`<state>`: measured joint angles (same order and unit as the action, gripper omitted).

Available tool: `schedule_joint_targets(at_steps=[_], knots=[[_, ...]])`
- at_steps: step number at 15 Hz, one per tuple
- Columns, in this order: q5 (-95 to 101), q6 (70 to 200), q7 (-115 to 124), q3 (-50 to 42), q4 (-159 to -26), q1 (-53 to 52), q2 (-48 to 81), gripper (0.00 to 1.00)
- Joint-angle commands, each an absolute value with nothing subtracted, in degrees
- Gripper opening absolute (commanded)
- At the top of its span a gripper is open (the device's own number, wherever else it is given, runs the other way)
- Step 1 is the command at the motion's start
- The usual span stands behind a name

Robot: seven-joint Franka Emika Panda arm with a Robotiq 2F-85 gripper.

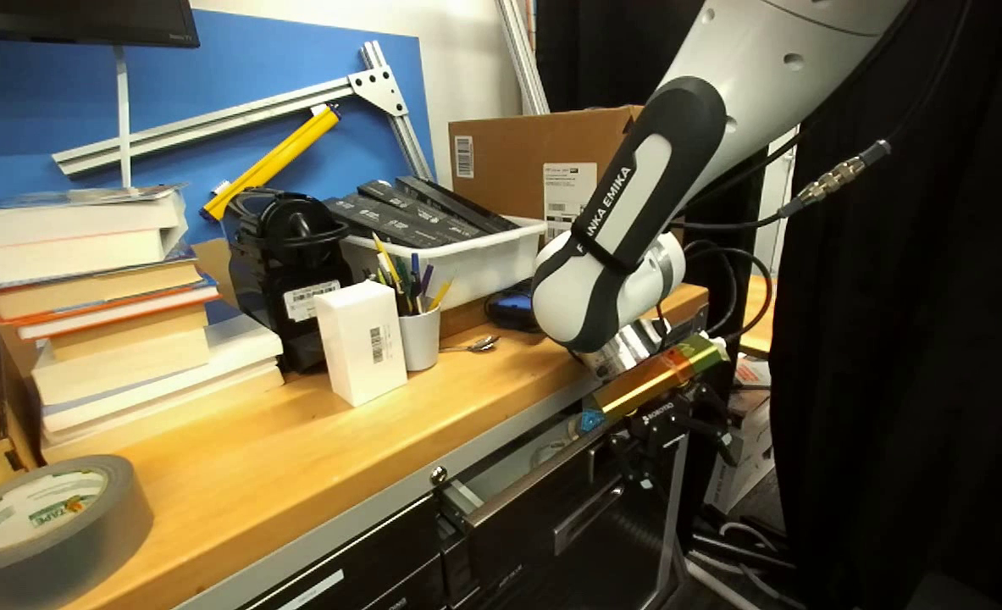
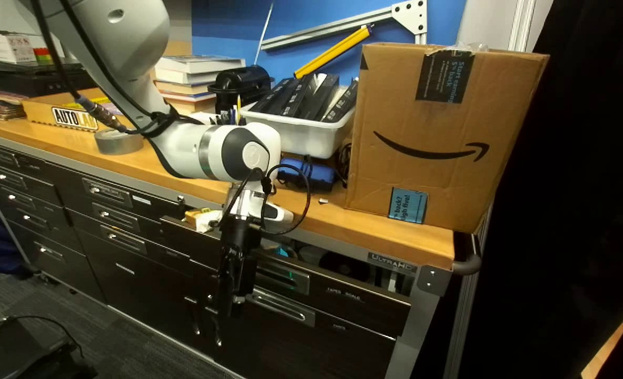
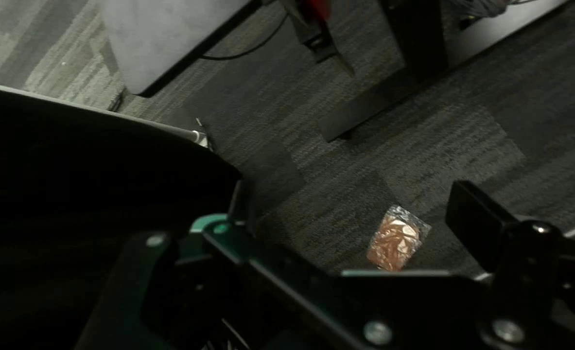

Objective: Put the blue lego brick in the open drawer then close the drawer

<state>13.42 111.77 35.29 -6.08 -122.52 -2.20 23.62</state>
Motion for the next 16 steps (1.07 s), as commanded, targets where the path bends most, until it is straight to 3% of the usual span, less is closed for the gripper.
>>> schedule_joint_targets(at_steps=[1, 4, 8, 16], knots=[[7.09, 118.79, 38.79, -5.81, -122.40, -2.00, 23.25, 1.00], [-3.50, 117.59, 37.78, -4.46, -123.27, -1.25, 20.42, 1.00], [-1.55, 117.43, 21.81, -2.92, -123.98, -1.38, 17.14, 1.00], [-29.89, 123.60, 26.10, -1.71, -134.05, -0.30, 8.88, 1.00]])
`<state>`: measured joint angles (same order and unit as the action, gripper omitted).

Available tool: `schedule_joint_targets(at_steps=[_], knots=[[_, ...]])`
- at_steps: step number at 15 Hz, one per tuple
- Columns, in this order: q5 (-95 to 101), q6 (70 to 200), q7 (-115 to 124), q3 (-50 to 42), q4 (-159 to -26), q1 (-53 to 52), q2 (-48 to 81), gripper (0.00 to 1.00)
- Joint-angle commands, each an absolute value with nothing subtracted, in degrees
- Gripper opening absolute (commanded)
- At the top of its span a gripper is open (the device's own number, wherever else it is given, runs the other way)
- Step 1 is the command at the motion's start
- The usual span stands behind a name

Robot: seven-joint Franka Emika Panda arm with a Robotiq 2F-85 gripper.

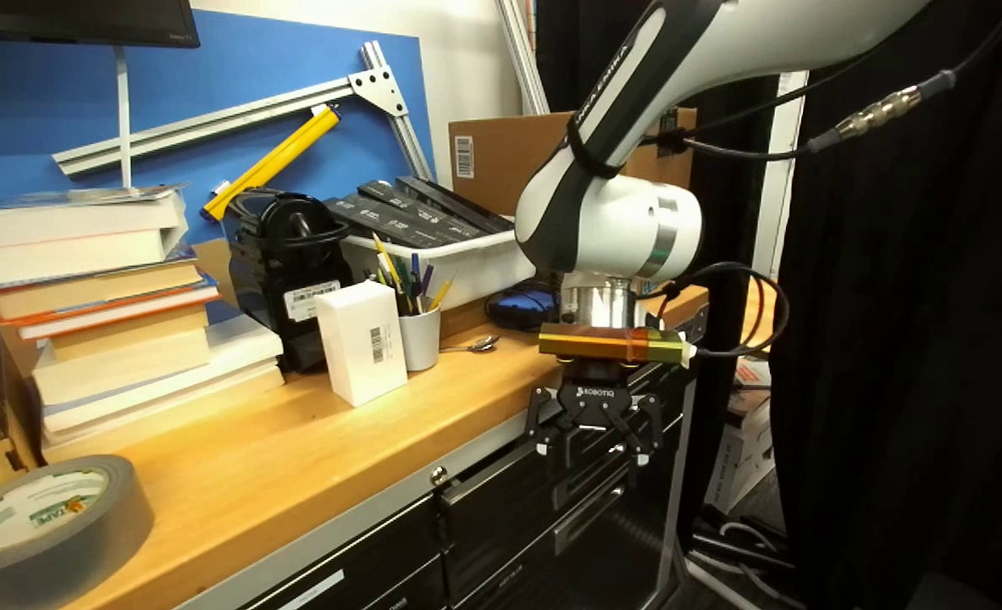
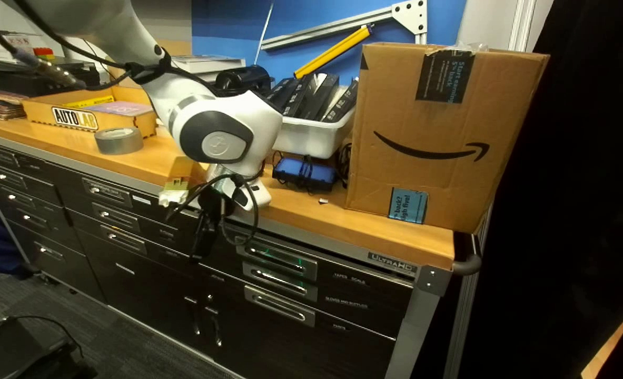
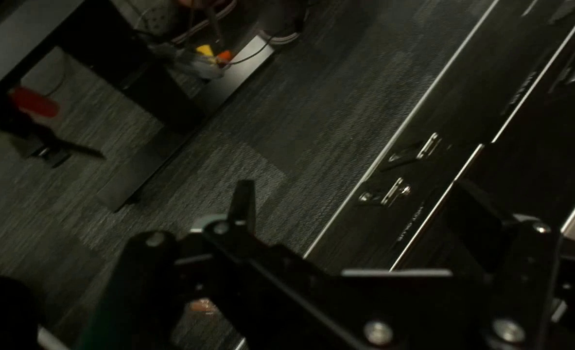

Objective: Put the blue lego brick in the open drawer then close the drawer

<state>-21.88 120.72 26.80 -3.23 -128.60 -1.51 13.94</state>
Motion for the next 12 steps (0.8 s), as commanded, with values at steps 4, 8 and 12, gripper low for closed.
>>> schedule_joint_targets(at_steps=[4, 8, 12], knots=[[-16.33, 133.30, 25.61, -2.45, -135.99, -3.04, 9.26, 1.00], [-3.89, 144.66, 30.71, -3.88, -140.21, -4.21, 7.83, 1.00], [8.17, 160.41, 40.16, -6.37, -144.65, -5.53, 8.65, 1.00]])
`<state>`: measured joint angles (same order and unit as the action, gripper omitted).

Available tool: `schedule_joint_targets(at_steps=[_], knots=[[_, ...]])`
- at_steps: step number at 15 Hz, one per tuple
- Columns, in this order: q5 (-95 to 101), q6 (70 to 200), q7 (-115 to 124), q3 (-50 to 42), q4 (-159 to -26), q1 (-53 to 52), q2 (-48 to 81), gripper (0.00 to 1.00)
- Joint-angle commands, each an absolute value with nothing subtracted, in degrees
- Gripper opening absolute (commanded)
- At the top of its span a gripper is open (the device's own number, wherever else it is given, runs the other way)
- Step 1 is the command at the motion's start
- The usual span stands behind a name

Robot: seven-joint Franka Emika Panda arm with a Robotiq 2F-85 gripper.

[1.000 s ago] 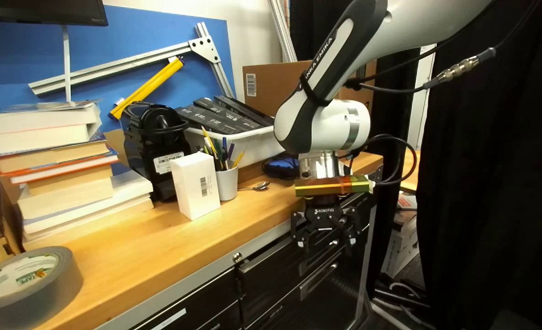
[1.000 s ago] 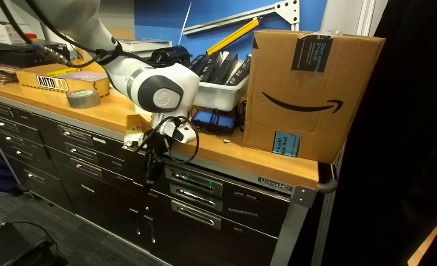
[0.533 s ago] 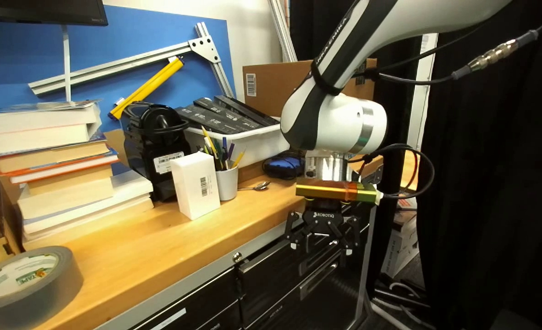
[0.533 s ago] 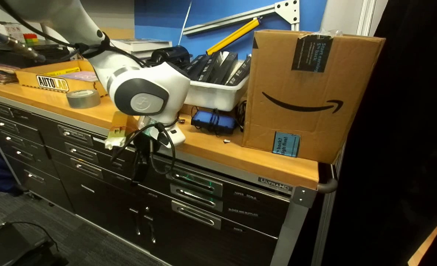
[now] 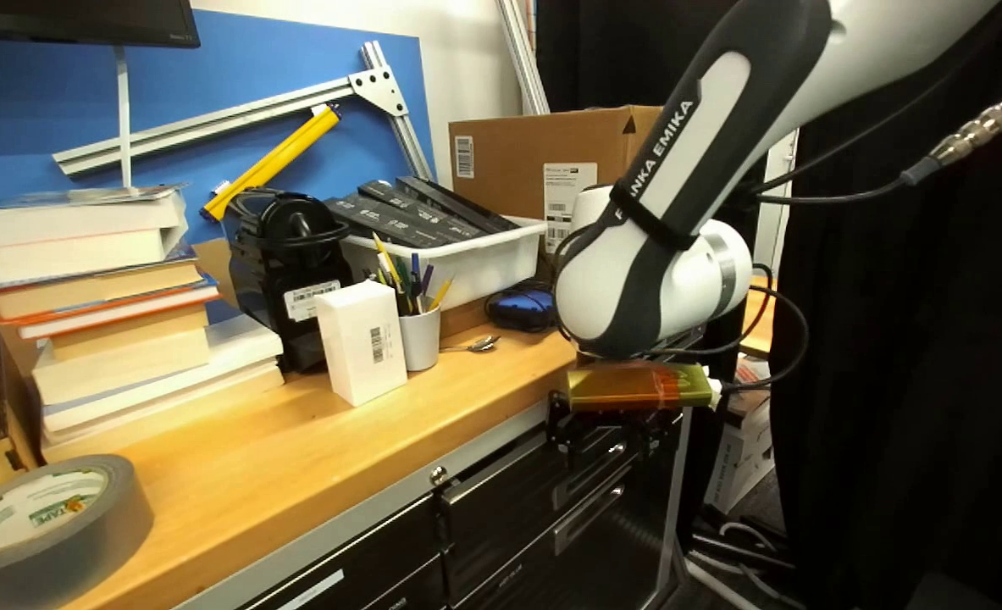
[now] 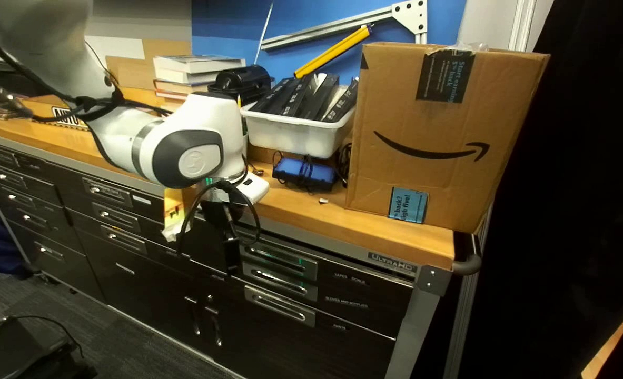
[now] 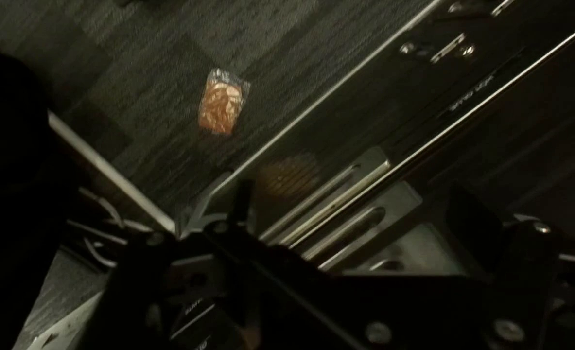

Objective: Put the blue lego brick in the open drawer then close the drawer

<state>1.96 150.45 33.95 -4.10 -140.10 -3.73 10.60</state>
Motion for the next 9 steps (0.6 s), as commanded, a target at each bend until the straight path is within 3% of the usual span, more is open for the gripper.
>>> schedule_joint_targets(at_steps=[1, 6, 9], knots=[[9.61, 164.62, 42.61, -7.06, -145.49, -5.93, 9.02, 1.00], [13.10, 182.03, 53.31, -12.56, -148.31, -10.57, 12.25, 1.00], [14.55, 188.80, 57.37, -21.61, -149.18, -18.44, 13.86, 1.00]])
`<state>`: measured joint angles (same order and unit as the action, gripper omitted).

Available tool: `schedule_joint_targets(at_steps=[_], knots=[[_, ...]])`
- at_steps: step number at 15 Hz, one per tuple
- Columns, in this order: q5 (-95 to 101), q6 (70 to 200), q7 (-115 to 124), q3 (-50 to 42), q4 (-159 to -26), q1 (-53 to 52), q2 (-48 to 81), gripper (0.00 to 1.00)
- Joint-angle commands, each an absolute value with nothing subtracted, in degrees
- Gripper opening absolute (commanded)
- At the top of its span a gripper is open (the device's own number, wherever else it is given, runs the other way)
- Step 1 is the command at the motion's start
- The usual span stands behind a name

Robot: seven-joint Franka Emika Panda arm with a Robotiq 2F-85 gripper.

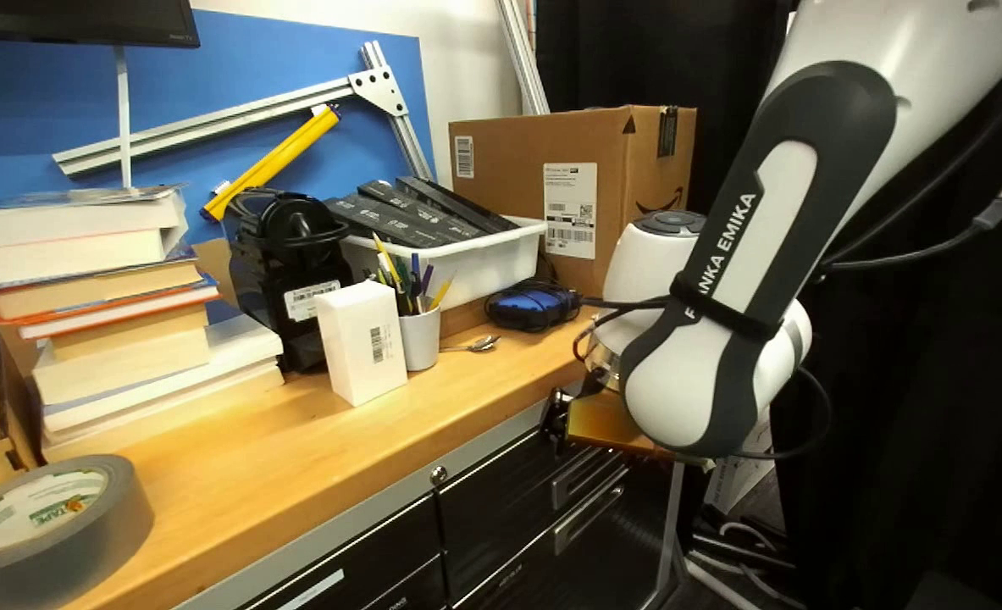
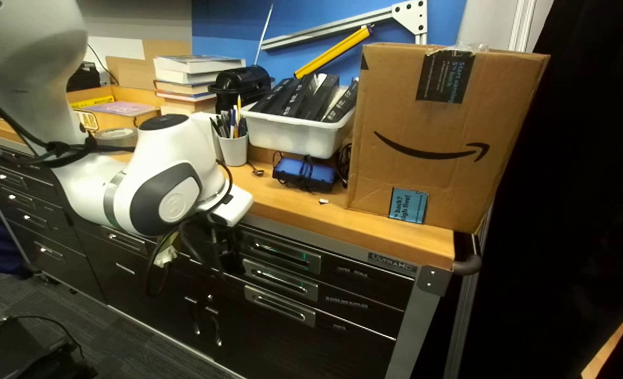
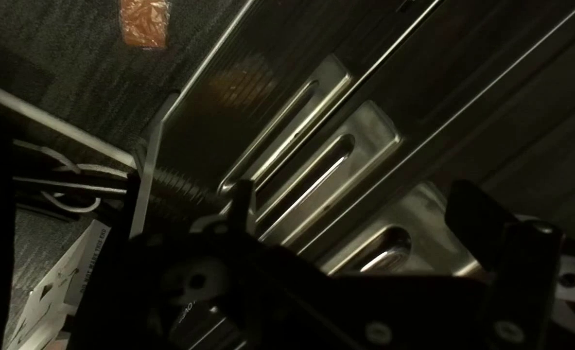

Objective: Put the blue lego brick in the open drawer then close the drawer

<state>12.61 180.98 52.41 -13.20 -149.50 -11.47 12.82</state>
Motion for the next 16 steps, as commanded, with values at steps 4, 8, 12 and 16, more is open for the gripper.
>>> schedule_joint_targets(at_steps=[4, 8, 12, 16], knots=[[16.83, 172.65, 50.55, -31.29, -150.13, -25.50, 6.02, 1.00], [15.48, 154.23, 35.06, -31.48, -148.51, -22.56, 0.09, 1.00], [12.91, 135.21, 17.71, -16.56, -142.18, -6.16, -7.06, 1.00], [11.89, 118.89, 0.72, -14.89, -131.63, -3.83, -11.09, 1.00]])
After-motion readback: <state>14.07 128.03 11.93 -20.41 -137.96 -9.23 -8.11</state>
